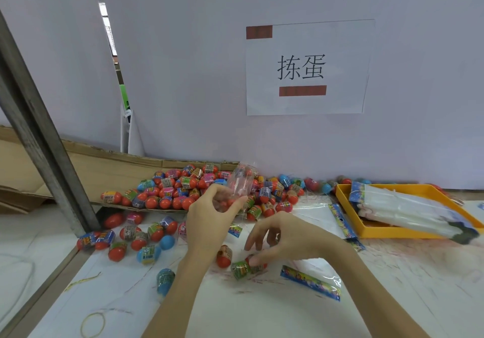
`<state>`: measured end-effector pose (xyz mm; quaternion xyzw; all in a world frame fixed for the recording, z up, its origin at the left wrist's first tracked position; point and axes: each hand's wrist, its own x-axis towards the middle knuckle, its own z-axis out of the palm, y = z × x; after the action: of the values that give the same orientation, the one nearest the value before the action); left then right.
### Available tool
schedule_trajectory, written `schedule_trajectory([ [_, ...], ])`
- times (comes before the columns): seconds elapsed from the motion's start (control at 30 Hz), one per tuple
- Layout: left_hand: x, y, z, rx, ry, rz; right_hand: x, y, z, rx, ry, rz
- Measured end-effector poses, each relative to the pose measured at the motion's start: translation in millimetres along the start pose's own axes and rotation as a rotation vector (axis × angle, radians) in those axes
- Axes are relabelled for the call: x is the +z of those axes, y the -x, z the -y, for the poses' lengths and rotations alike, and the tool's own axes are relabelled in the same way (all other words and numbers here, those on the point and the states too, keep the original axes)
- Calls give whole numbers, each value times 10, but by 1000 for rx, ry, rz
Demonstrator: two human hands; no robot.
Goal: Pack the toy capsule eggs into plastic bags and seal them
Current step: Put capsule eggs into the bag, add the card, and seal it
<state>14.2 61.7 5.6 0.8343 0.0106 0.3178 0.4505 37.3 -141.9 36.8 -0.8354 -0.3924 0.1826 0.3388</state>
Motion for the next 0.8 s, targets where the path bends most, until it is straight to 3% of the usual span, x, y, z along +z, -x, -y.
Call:
schedule_trajectory([
  [0.17,16,11,47,-34,3,-10,14,3,-84,102,144,64],
  [0.27,23,11,66,-39,-5,7,47,-26,-101,85,160,15],
  [0.37,24,4,71,-39,-3,21,12,-59,-106,21,38,-184],
  [0.6,37,17,37,-34,-13,71,-13,-82,-177,-88,-114,-842],
  [0.7,48,39,4,-5,-27,84,-1,-100,-111,-177,-151,-971],
  [0.8,66,62,-21,35,-58,93,24,-129,-60,-219,-95,-994],
])
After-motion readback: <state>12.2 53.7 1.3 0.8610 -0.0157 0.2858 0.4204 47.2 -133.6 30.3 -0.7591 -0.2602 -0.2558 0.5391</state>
